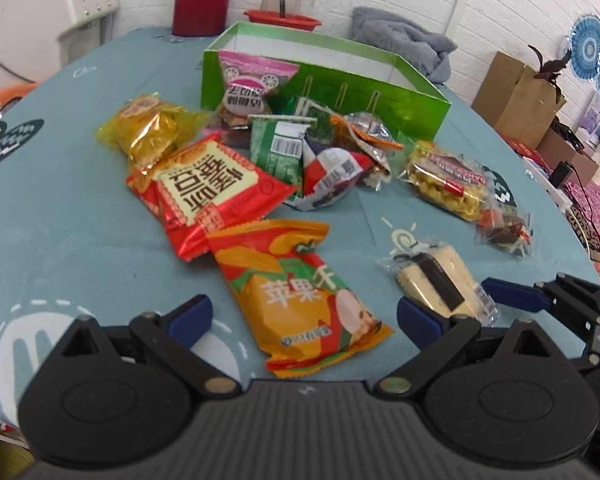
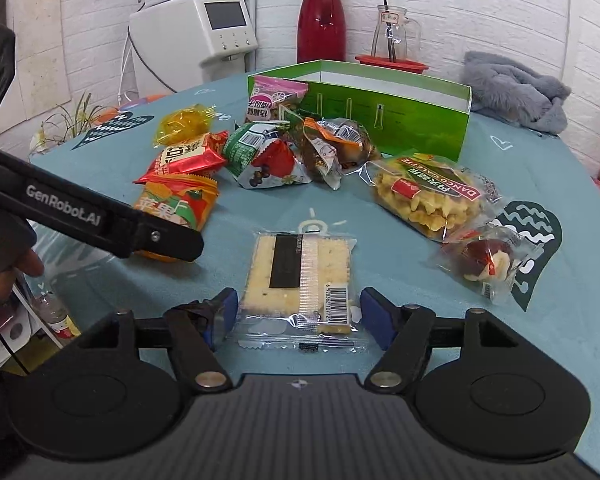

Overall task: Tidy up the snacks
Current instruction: 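Grasp the cheese cracker pack with the right tool while the left tool grasps the orange apple-chip bag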

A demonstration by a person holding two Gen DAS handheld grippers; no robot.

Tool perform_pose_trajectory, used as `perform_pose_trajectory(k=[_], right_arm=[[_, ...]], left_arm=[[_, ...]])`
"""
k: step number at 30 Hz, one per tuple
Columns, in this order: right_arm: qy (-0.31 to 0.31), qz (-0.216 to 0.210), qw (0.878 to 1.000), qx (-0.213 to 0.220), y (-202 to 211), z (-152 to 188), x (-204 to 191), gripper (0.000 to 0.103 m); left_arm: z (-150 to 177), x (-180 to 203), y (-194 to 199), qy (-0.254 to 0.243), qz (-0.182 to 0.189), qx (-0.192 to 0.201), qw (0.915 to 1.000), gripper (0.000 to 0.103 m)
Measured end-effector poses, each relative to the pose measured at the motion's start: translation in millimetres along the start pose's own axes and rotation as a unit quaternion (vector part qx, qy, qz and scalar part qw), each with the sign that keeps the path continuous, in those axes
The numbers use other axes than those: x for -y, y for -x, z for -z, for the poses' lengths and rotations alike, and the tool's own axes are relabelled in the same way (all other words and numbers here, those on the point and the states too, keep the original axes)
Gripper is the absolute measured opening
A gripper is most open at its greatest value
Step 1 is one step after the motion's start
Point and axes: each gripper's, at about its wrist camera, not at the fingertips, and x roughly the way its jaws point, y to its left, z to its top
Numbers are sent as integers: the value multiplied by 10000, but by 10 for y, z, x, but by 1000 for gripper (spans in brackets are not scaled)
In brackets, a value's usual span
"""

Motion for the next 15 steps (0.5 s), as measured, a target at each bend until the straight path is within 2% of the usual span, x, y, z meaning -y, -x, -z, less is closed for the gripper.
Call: perform_pose_trajectory(k=[1,2,3,7,8,9,11,13,15], right_arm=[[-5,-8,10000,6,-6,0,-2,103],[7,-27,10000,12,-11,3,-10,103],[39,-45,10000,26,-13,11,-18,103],[13,-63,10000,10,-10,2,-1,103],[14,-50,10000,-9,-15,-7,-6,103],[29,-32,10000,-21,-24,-15,-16,103],[27,-20,10000,7,-50,-27,-33,103],[-3,21,10000,44,-75,-36,-38,103],[-21,73,9999,77,-86,-44,-39,103]], left_arm=[[-10,-15,3,84,27,64,9999,92],[-20,-38,8,169,72,134,9997,71],[-32,-54,13,210,50,188,9996,61],[-66,-71,5,288,97,187,9994,60],[-65,-57,3,256,83,198,9994,65],[-62,-47,-3,213,73,203,9995,80],[-57,-10,-26,80,67,203,9997,82],[-51,23,-47,-107,75,225,9997,76],[-52,19,-47,-250,110,244,9993,48]])
